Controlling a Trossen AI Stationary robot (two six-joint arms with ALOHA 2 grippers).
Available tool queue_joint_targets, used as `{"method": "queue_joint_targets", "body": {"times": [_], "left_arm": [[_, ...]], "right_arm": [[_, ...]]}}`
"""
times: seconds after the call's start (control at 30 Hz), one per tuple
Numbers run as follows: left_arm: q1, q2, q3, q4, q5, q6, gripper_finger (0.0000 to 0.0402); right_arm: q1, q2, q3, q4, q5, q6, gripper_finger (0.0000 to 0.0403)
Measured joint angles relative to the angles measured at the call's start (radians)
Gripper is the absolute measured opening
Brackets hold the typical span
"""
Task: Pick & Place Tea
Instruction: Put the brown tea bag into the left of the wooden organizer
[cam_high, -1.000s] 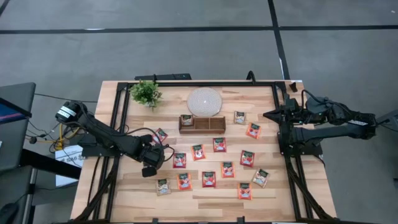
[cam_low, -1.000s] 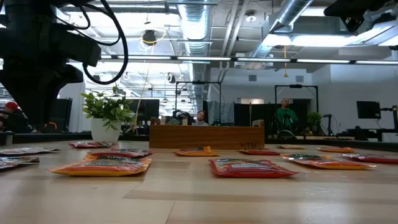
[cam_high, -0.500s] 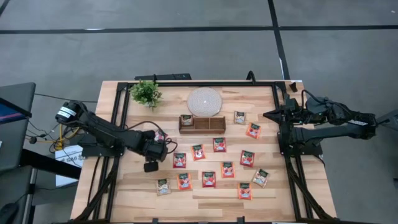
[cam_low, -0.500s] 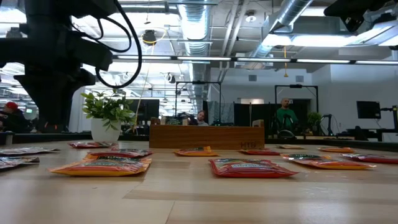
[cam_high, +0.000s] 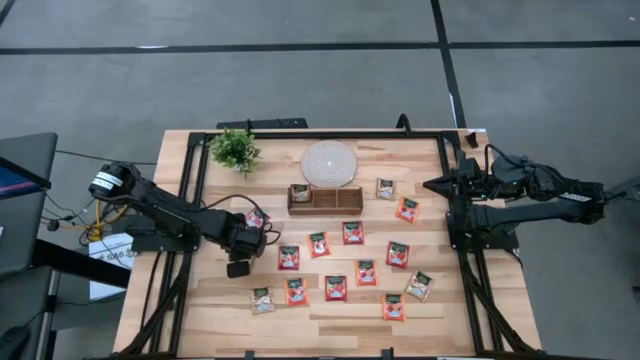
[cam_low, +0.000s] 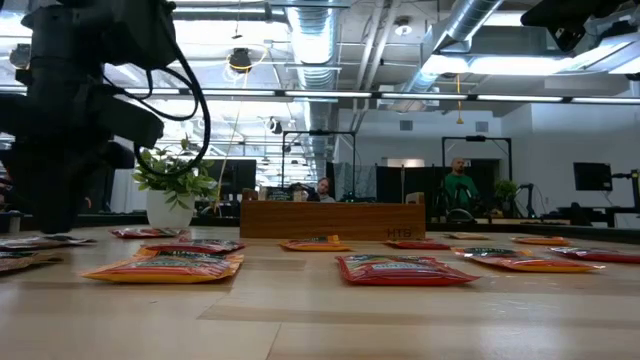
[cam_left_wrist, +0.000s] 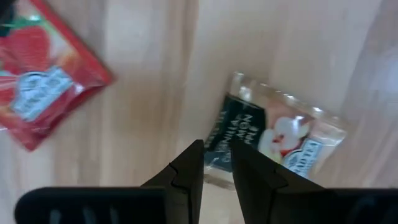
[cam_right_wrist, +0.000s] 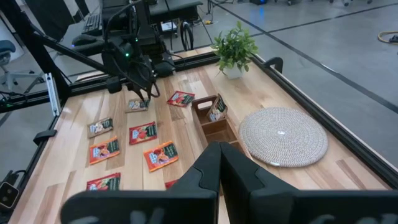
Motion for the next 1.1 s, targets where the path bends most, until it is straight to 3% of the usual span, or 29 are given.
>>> {"method": "queue_joint_targets", "body": {"times": [0.3,1.1], "left_arm": [[0.0,0.0,-0.001,0.022,-0.042,0.002,0.0072],[0.0,-0.003,-0.074,0.119,-0.009,-0.04,0.0048]], "right_arm": [[0.0,0.0,0.0,0.0,0.0,0.0,0.0],[0.0,0.0,0.0,0.0,0.0,0.001,0.0]]}}
